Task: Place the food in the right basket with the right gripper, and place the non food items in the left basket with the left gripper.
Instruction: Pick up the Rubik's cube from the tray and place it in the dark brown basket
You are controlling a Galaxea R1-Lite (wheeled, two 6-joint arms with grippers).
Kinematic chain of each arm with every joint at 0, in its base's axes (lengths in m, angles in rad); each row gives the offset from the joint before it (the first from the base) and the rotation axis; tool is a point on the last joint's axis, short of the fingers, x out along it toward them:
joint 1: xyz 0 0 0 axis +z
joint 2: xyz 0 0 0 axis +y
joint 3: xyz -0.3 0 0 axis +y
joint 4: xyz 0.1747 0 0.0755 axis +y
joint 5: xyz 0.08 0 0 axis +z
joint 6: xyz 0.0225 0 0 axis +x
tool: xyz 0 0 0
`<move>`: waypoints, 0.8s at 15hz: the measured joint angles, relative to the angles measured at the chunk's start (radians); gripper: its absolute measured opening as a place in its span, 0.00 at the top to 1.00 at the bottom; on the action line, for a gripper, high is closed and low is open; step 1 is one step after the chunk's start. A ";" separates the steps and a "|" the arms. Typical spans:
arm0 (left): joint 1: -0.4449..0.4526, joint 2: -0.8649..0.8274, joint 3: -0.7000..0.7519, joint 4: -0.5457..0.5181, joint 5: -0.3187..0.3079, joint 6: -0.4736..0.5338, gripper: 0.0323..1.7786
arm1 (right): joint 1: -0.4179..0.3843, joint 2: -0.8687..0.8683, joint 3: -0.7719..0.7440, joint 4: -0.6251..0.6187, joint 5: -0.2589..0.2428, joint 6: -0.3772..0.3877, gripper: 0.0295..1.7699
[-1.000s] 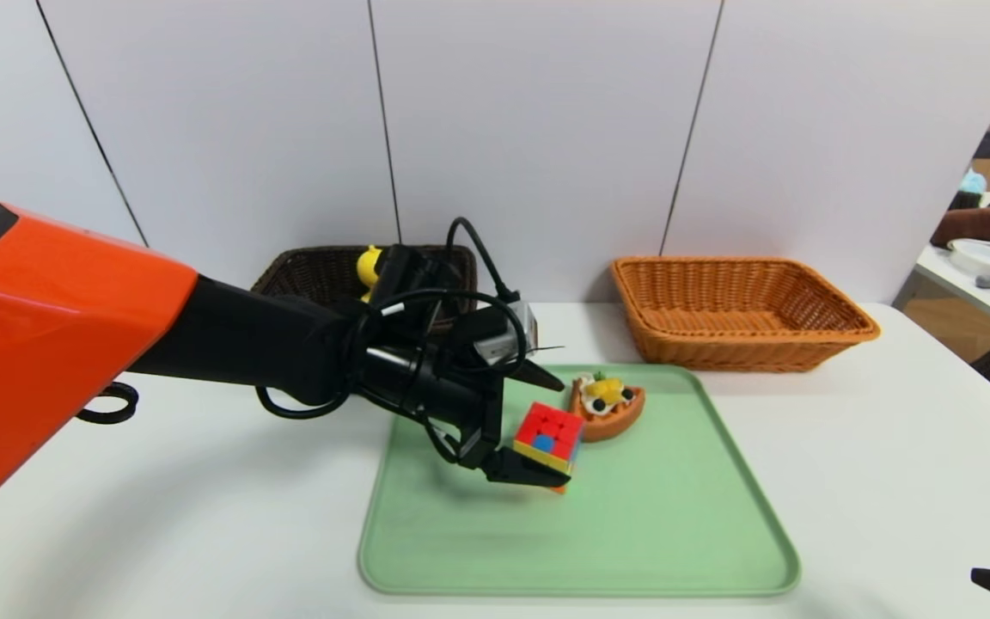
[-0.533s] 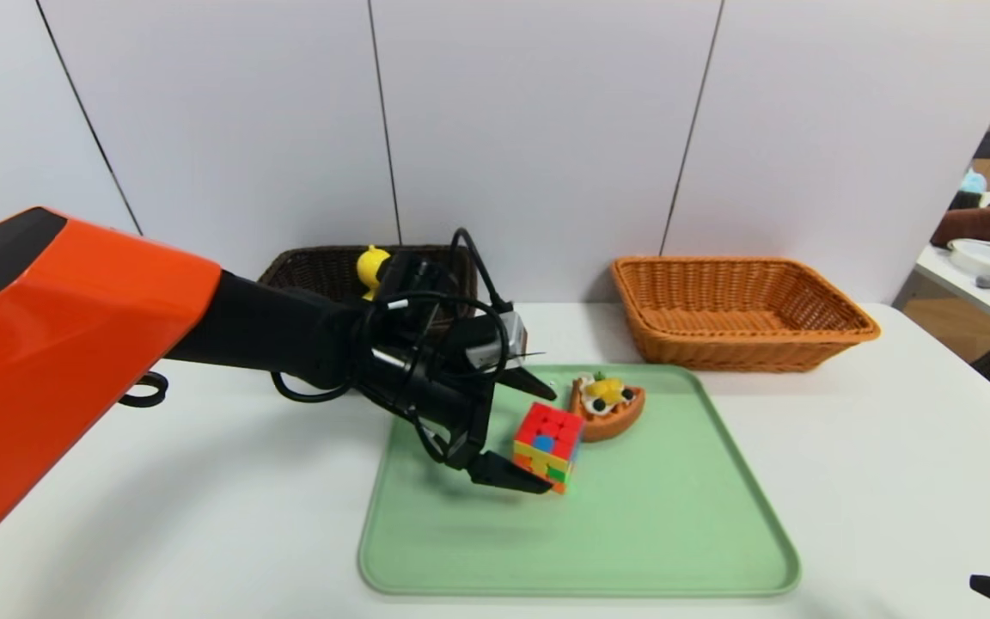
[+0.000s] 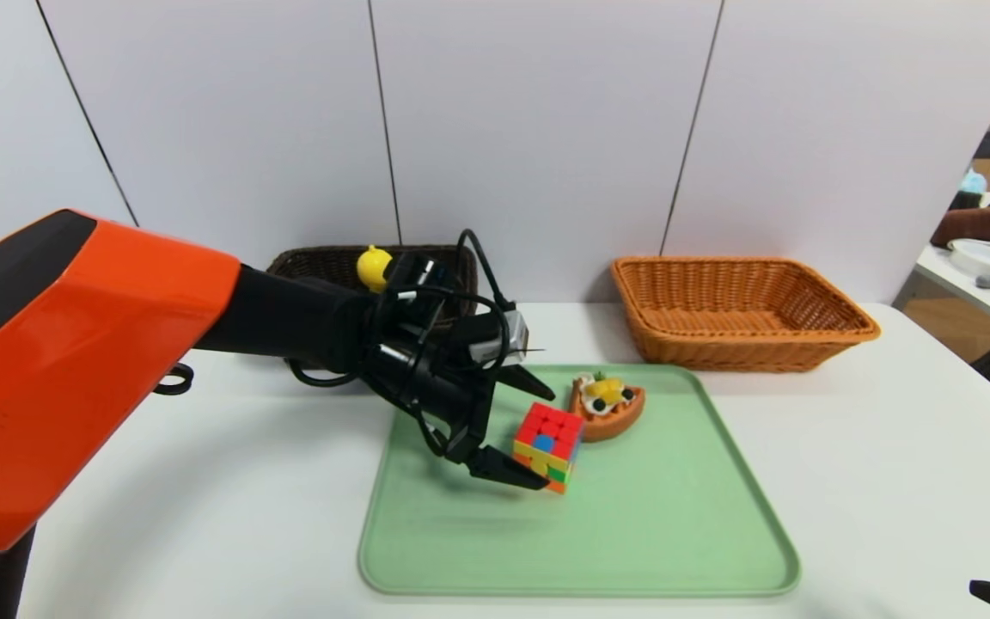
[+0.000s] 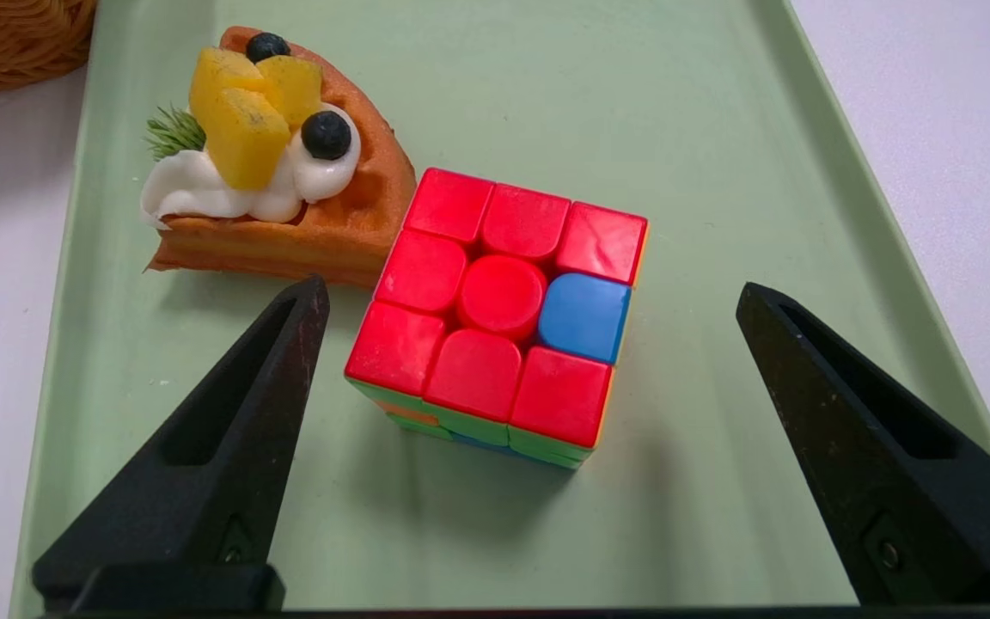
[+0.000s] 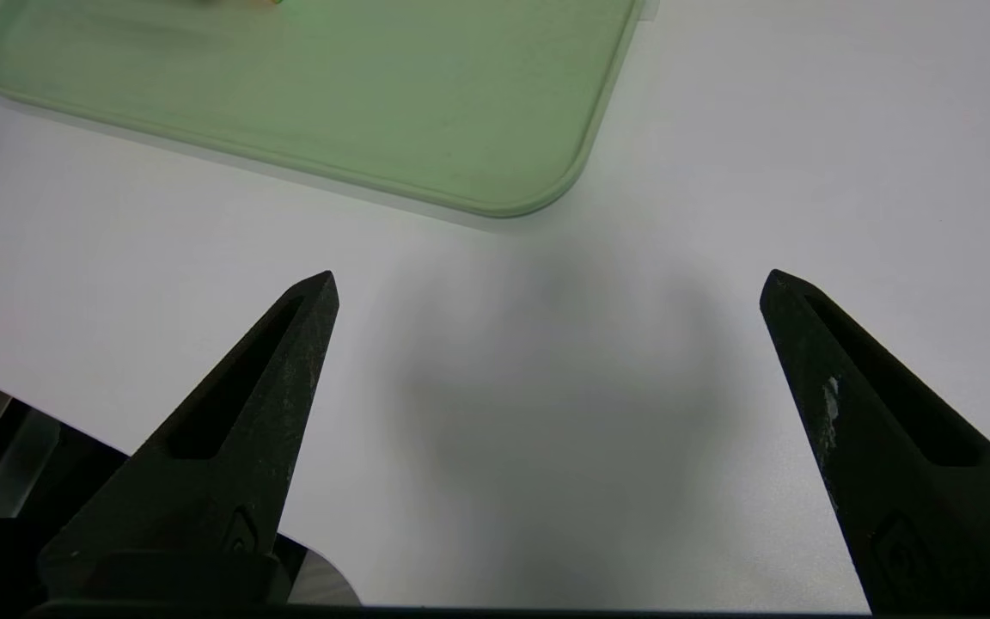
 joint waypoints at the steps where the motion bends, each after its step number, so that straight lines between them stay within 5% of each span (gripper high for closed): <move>1: 0.000 0.007 -0.008 0.002 -0.019 0.003 0.05 | 0.000 -0.001 0.000 0.000 0.000 0.000 0.04; 12: -0.003 0.089 -0.029 -0.009 -0.047 0.011 0.05 | 0.000 -0.002 0.006 -0.003 0.001 0.000 0.04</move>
